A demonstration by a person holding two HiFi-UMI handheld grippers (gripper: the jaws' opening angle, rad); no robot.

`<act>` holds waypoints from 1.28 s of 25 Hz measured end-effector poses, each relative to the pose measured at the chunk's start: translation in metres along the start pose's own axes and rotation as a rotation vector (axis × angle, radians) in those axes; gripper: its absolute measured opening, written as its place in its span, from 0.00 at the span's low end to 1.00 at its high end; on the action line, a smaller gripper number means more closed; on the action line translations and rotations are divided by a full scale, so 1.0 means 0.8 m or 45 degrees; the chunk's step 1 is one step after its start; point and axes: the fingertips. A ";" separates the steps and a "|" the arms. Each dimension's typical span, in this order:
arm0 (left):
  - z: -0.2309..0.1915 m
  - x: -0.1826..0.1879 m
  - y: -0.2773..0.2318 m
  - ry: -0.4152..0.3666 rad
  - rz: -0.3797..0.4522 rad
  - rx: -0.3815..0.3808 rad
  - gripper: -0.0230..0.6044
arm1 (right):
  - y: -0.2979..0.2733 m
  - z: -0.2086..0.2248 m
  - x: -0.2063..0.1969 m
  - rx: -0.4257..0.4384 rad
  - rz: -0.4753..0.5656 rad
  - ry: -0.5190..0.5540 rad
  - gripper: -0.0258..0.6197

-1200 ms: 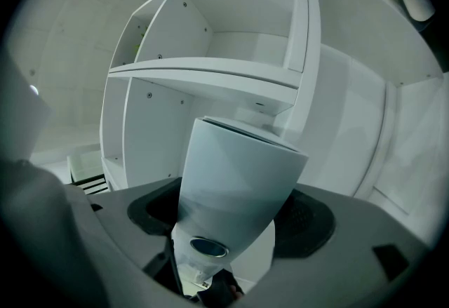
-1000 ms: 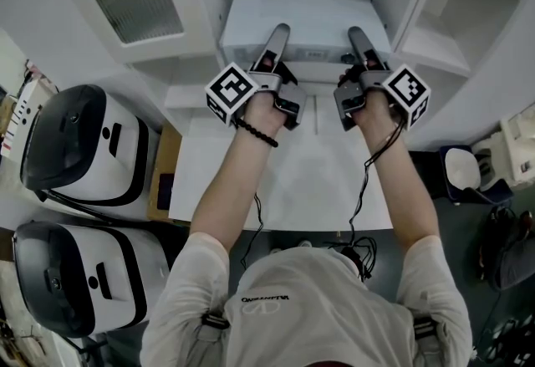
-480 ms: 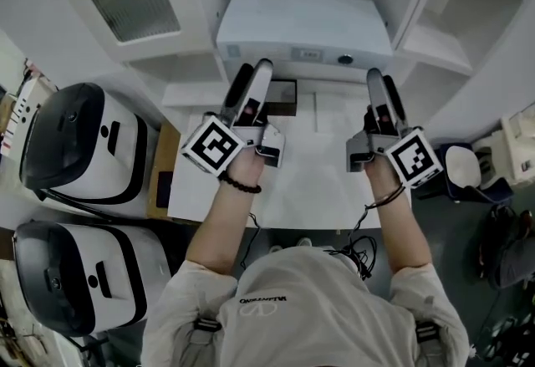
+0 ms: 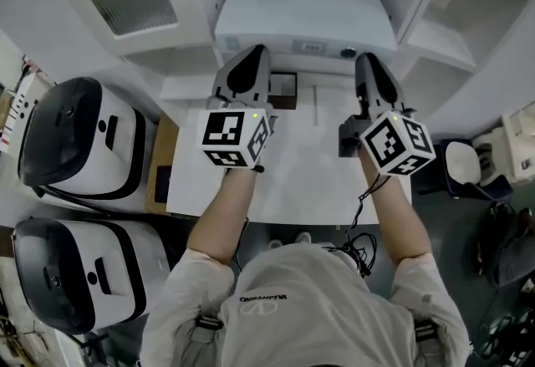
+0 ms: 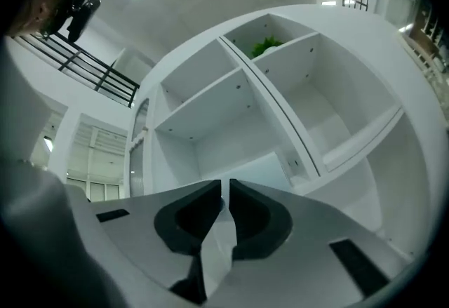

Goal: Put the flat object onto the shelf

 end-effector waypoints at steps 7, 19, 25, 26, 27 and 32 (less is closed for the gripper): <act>-0.012 0.001 -0.026 0.081 0.007 0.016 0.04 | -0.026 0.019 0.006 -0.036 0.004 -0.023 0.10; -0.029 0.001 -0.070 0.138 -0.009 0.000 0.04 | -0.066 0.041 0.013 -0.068 -0.004 -0.045 0.10; -0.033 0.000 -0.085 0.156 -0.012 -0.004 0.04 | -0.079 0.047 0.021 -0.069 0.002 -0.067 0.10; -0.034 0.000 -0.087 0.160 -0.012 -0.005 0.04 | -0.081 0.048 0.021 -0.069 0.000 -0.073 0.10; -0.035 0.001 -0.089 0.164 -0.012 -0.006 0.04 | -0.083 0.050 0.022 -0.070 0.000 -0.078 0.10; -0.035 0.001 -0.091 0.172 -0.001 -0.010 0.04 | -0.086 0.053 0.023 -0.069 0.001 -0.087 0.09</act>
Point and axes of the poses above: the fingertips, and each gripper's own axes: y backward along the fingers, z to its right, x out of its top, and after that the axes turned 13 degrees about -z, right-handed
